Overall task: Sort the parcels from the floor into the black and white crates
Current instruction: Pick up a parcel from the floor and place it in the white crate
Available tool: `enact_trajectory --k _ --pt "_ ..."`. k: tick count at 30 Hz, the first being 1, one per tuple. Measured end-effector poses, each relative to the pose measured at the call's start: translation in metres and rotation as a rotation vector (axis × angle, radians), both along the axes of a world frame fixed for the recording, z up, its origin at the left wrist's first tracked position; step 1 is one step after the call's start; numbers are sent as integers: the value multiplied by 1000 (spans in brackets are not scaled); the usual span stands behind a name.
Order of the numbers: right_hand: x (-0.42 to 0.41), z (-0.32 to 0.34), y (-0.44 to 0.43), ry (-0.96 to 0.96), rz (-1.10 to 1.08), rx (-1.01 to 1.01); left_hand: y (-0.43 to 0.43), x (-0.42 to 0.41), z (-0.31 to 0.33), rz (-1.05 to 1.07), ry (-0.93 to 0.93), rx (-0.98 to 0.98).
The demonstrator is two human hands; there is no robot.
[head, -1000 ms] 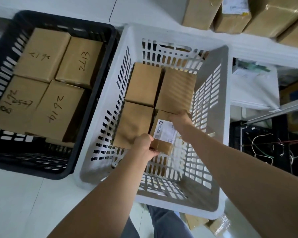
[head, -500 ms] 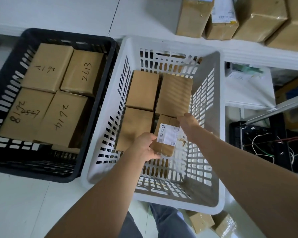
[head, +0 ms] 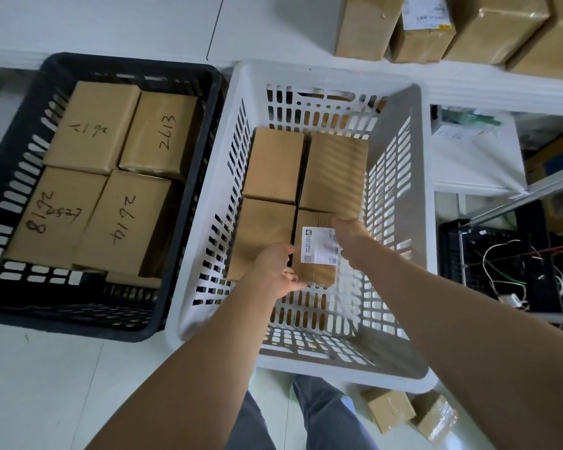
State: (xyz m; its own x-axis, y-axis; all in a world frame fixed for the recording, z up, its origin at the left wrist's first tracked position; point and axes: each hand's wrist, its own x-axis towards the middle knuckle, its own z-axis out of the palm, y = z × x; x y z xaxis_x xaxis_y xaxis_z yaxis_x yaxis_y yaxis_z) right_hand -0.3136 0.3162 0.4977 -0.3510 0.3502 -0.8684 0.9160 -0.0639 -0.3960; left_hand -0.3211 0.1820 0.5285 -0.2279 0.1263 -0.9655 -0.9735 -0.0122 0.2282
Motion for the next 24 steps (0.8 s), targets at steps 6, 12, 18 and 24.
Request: enact_trajectory --k 6,12,18,24 --pt "12 13 13 88 745 606 -12 -9 9 -33 144 -31" --pt "-1 70 11 413 -153 219 -8 -37 53 -110 421 5" --pt "16 130 1 677 -257 193 -7 -49 116 -192 698 167" --pt "52 189 -17 821 -469 248 -17 -35 176 -343 831 359"
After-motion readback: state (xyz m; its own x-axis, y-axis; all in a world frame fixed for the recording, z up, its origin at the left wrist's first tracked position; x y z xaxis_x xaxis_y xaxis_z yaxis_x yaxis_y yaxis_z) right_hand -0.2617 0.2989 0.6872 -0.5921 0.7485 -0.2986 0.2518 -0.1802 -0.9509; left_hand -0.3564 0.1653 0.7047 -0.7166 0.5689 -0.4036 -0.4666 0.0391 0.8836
